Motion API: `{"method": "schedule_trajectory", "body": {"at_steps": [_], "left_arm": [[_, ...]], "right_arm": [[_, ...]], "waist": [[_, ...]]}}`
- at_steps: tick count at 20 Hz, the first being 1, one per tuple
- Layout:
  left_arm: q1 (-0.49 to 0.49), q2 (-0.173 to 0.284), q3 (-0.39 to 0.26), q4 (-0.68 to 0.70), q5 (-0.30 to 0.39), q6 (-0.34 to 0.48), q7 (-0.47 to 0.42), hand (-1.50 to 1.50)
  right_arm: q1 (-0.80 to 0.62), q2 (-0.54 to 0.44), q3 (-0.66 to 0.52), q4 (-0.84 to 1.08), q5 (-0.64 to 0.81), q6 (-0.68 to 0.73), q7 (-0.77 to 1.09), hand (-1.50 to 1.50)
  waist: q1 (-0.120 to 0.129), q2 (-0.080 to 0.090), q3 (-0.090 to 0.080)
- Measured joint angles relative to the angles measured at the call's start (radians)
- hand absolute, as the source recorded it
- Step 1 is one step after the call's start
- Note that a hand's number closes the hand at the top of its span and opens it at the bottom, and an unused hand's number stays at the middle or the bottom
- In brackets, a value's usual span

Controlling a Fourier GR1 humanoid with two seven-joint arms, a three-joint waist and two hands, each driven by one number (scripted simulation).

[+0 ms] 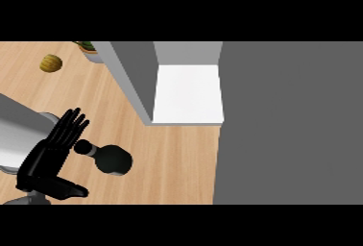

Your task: Pick up the wine, place it into the cabinet and close the cabinet

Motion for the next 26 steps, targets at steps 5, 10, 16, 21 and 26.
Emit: {"method": "schedule_trajectory", "body": {"at_steps": [5, 10, 16, 21, 26], "left_arm": [[-0.021, 0.02, 0.007, 0.133, -0.058, -0.035, -0.113, -1.5], [-0.058, 0.015, -0.002, 0.22, -0.085, -0.034, -0.141, -1.5], [-0.128, 0.014, -0.015, 0.409, -0.155, -0.028, -0.263, -1.5], [-0.187, 0.012, -0.031, 0.553, -0.213, 0.0, -0.35, -1.5], [-0.25, 0.015, -0.035, 0.701, -0.245, 0.029, -0.423, -1.5]], "right_arm": [[-0.007, 0.0, -0.011, 0.0, 0.006, 0.001, 0.001, -1.5], [-0.019, -0.003, -0.015, -0.002, 0.0, 0.0, 0.022, -1.5], [0.011, 0.003, -0.027, 0.008, -0.013, 0.025, -0.021, -1.5], [0.013, 0.0, -0.037, 0.012, -0.011, 0.036, -0.037, -1.5], [-0.013, -0.008, -0.042, 0.003, -0.012, 0.022, 0.008, -1.5]], "waist": [[-0.001, 0.0, 0.0], [-0.001, 0.0, 0.0], [-0.003, 0.0, 0.0], [-0.004, 0.001, 0.0], [-0.005, 0.001, -0.001]]}}
